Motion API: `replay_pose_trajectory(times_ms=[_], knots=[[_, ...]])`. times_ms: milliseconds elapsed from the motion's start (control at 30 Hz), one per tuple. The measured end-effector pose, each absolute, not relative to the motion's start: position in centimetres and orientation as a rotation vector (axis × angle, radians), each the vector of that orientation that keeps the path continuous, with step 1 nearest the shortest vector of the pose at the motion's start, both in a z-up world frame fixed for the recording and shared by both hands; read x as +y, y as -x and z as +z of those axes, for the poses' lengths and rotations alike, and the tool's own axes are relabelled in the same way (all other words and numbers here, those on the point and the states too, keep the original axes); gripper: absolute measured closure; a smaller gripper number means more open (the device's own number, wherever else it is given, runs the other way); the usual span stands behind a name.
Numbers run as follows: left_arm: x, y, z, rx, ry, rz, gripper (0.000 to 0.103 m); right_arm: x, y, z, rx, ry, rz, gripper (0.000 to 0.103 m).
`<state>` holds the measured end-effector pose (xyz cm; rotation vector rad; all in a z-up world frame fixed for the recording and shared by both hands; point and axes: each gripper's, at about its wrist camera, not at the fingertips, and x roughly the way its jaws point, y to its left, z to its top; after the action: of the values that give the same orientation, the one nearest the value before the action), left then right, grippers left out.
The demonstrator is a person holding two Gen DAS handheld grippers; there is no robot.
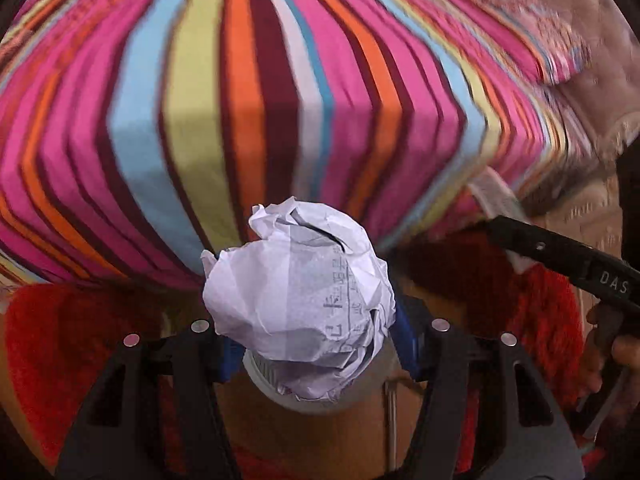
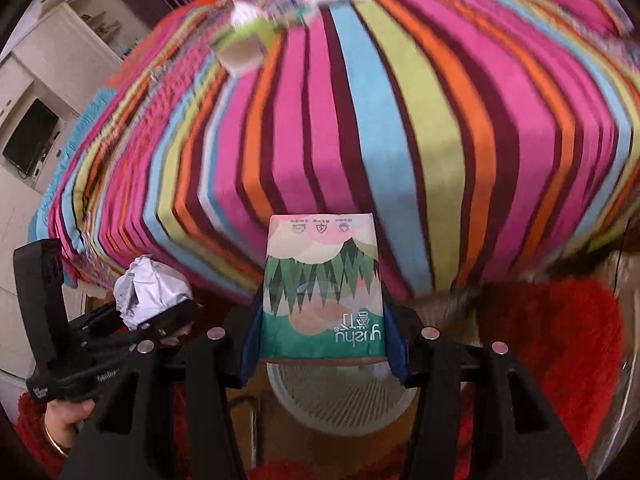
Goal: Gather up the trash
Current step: 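Lower both held items over the wastebasket and open both grippers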
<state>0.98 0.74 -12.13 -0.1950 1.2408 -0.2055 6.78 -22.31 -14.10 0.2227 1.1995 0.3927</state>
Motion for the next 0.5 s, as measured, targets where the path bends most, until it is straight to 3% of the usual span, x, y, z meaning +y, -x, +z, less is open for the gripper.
replay_pose_trajectory(times_ms=[500], knots=[[-3.9, -2.1, -24.4, 1.704, 0.127, -0.233, 0.044, -19.1, -8.4, -26.5, 1.693, -0.252, 0.313, 0.055]])
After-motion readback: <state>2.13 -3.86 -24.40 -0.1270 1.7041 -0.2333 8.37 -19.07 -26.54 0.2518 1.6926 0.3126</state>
